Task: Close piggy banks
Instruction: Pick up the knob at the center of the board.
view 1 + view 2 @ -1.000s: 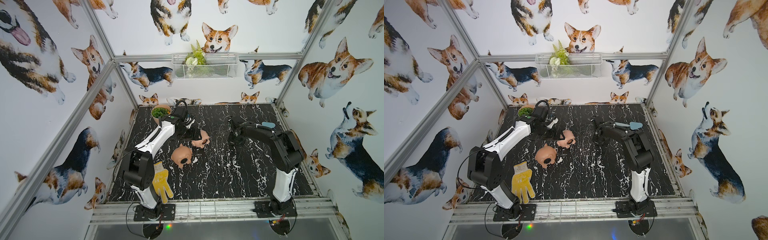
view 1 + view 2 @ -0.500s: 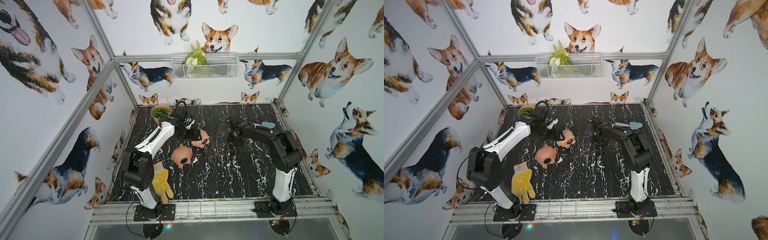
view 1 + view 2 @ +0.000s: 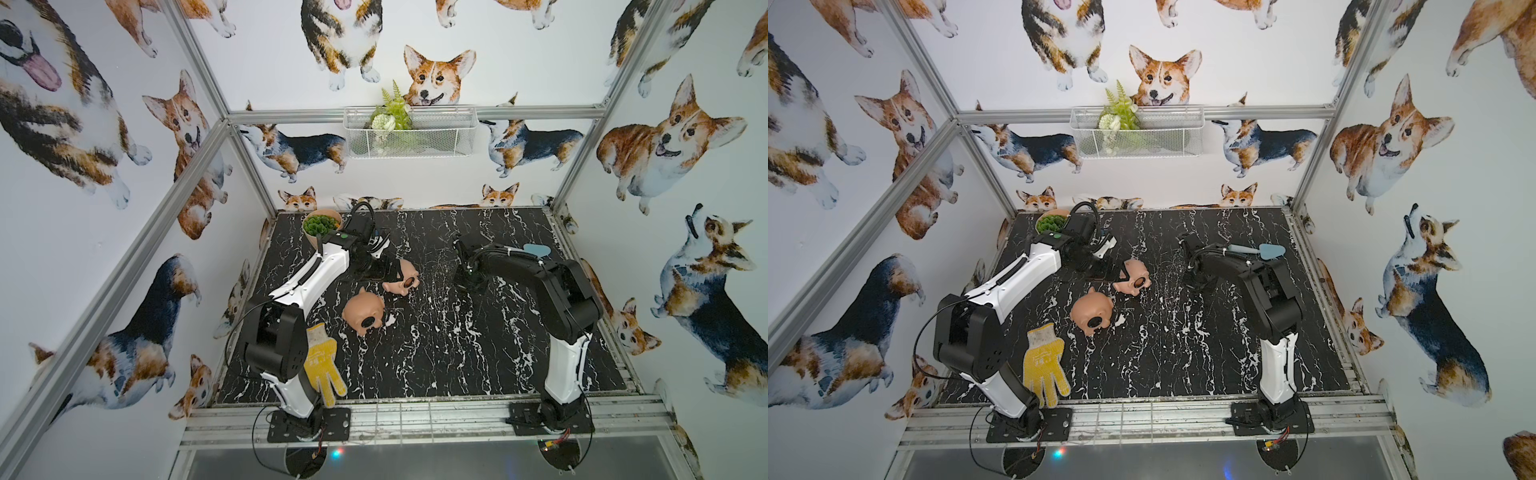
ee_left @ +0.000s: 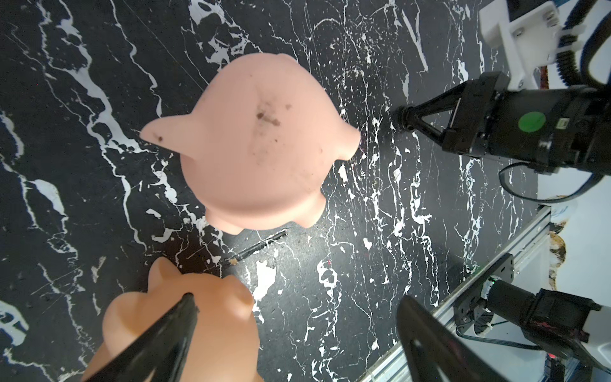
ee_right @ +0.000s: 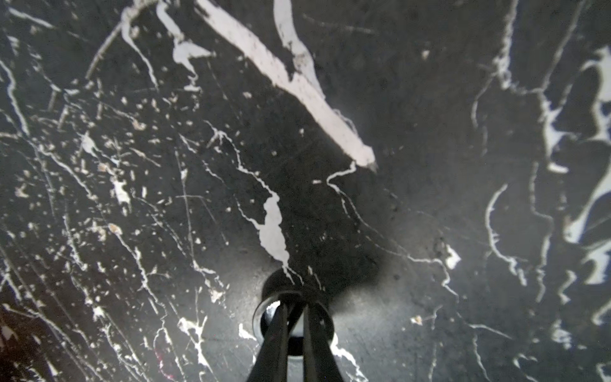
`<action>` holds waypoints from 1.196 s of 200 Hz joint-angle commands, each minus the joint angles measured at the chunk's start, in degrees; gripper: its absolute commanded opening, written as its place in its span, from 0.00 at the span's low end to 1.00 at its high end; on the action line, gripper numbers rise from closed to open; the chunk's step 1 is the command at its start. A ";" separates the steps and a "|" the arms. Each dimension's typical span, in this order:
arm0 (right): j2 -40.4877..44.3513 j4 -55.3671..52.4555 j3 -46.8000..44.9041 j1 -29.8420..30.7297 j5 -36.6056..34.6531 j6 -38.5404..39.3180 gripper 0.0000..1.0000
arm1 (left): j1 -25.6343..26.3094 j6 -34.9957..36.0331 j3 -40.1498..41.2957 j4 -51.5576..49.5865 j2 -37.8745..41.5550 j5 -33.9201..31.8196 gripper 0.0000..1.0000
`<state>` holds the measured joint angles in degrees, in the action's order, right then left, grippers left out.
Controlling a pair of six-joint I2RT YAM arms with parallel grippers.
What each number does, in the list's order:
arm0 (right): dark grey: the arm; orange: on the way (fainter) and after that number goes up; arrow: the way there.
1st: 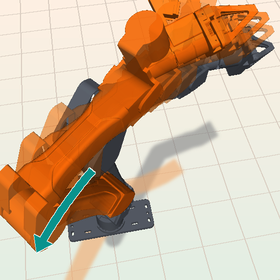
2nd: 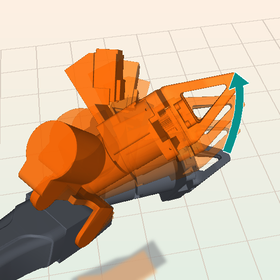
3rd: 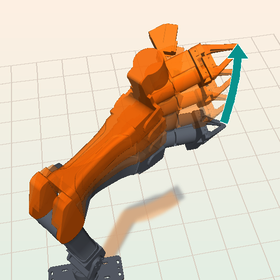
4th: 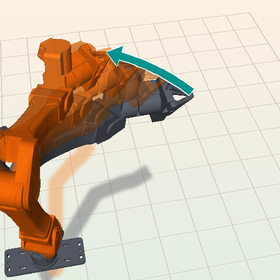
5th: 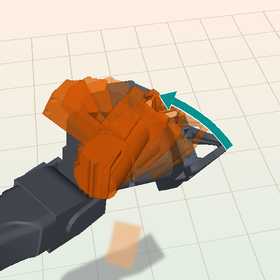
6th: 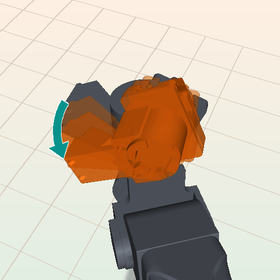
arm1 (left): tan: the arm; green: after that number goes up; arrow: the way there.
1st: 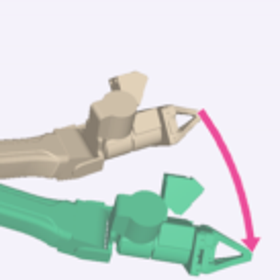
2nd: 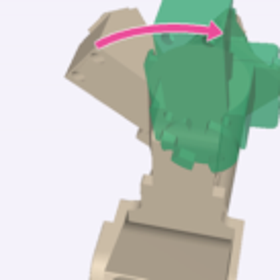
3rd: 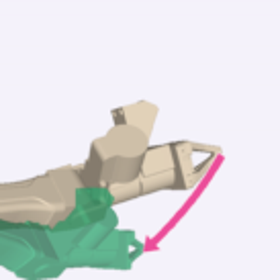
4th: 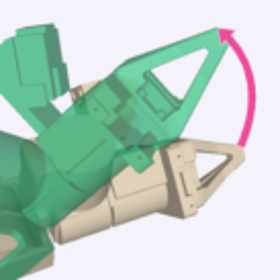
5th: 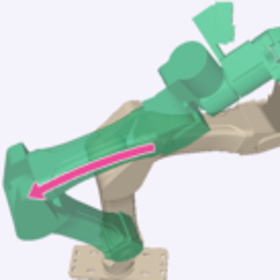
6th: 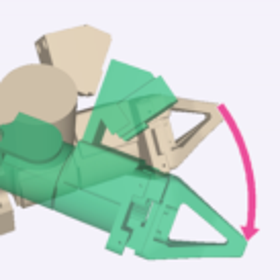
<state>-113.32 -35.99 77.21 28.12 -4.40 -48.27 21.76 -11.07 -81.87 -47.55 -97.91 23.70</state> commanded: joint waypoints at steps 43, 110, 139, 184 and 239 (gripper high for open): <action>-1.45 -3.52 -0.43 -0.23 0.92 5.15 0.03 | -0.19 1.03 -0.22 -0.78 0.49 0.56 0.95; -1.33 -6.12 -1.67 -0.43 3.53 19.33 0.04 | -0.30 1.84 0.63 -0.99 1.32 0.10 0.95; 0.10 -5.08 -3.72 -0.93 4.39 21.18 0.06 | -0.28 1.90 0.74 -0.88 1.40 0.20 0.95; -0.54 -4.62 -4.02 -1.66 6.15 18.42 0.12 | -0.27 1.49 -0.17 -1.00 1.50 0.47 0.95; -2.91 -6.80 -1.12 -1.47 4.24 13.65 0.15 | -0.26 1.70 -0.71 -1.93 1.65 0.03 0.94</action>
<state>-113.47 -34.85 75.53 26.50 0.60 -31.27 21.54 -10.02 -82.17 -48.07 -96.66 23.66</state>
